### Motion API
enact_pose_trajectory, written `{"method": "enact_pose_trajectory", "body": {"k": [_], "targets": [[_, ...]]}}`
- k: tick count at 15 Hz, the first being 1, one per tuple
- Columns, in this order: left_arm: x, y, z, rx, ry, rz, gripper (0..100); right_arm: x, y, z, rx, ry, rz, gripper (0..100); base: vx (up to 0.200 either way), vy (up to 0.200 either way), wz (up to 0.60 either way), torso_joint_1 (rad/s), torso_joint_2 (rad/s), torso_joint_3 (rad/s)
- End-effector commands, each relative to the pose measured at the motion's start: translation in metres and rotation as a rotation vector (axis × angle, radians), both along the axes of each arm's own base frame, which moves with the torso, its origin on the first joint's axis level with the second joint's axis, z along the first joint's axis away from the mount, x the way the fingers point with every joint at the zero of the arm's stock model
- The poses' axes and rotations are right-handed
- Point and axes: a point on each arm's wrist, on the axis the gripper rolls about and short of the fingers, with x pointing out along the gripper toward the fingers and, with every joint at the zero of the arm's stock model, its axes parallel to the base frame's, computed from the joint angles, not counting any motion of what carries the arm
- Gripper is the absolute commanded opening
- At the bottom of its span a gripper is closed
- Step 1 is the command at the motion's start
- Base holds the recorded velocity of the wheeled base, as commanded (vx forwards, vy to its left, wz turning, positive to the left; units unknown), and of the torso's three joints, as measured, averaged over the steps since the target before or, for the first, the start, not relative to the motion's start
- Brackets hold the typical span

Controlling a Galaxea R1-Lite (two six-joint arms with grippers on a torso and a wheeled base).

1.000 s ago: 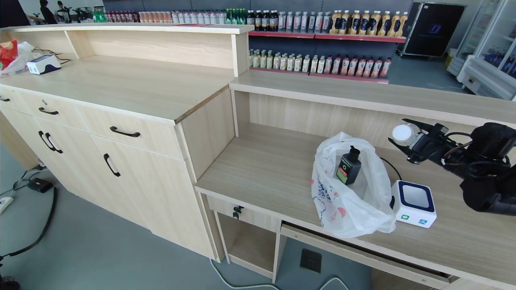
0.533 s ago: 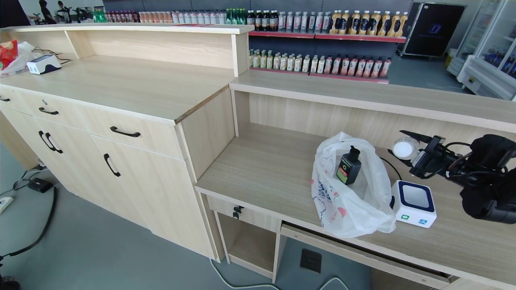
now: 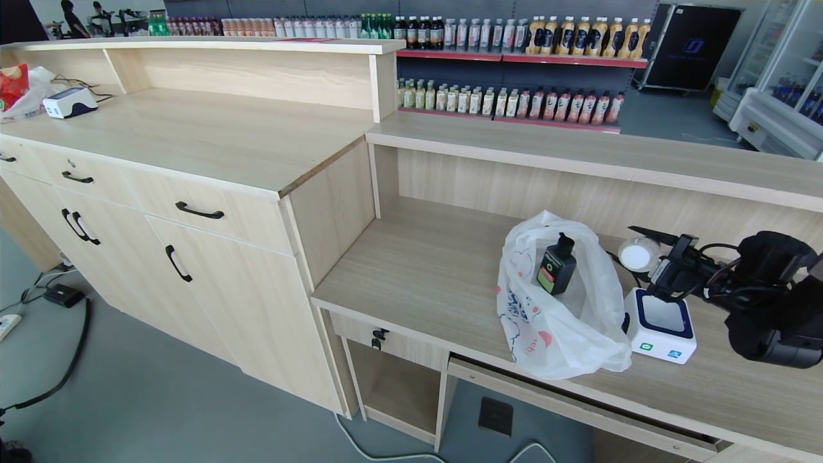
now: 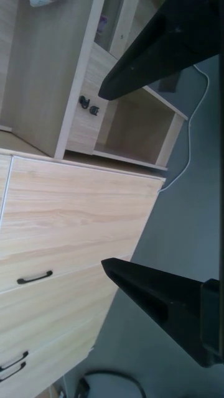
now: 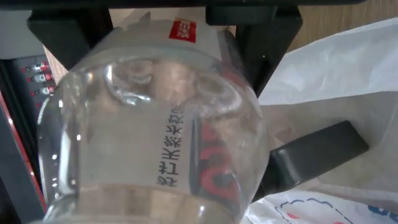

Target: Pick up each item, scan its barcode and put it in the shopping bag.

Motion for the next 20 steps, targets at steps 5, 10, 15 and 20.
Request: {"method": "enact_pose_trajectory", "body": {"k": [5,10,15,20], "targets": [[0.0,0.0,0.0,-0.001,0.0,0.001,100,0.001,-0.001,-0.015,-0.005,0.029,0.019,0,0.0,0.0,0.0,0.0,0.0,0.0],[0.0,0.0,0.0,-0.001,0.0,0.001,100,0.001,-0.002,-0.023,-0.02,0.04,0.037,0,0.0,0.0,0.0,0.0,0.0,0.0],[0.0,0.0,0.0,-0.001,0.0,0.001,100,0.002,-0.002,-0.025,-0.018,0.048,0.037,0,0.0,0.0,0.0,0.0,0.0,0.0],[0.0,0.0,0.0,-0.001,0.0,0.001,100,0.001,-0.003,-0.024,-0.017,0.049,0.035,0,0.0,0.0,0.0,0.0,0.0,0.0]]}}
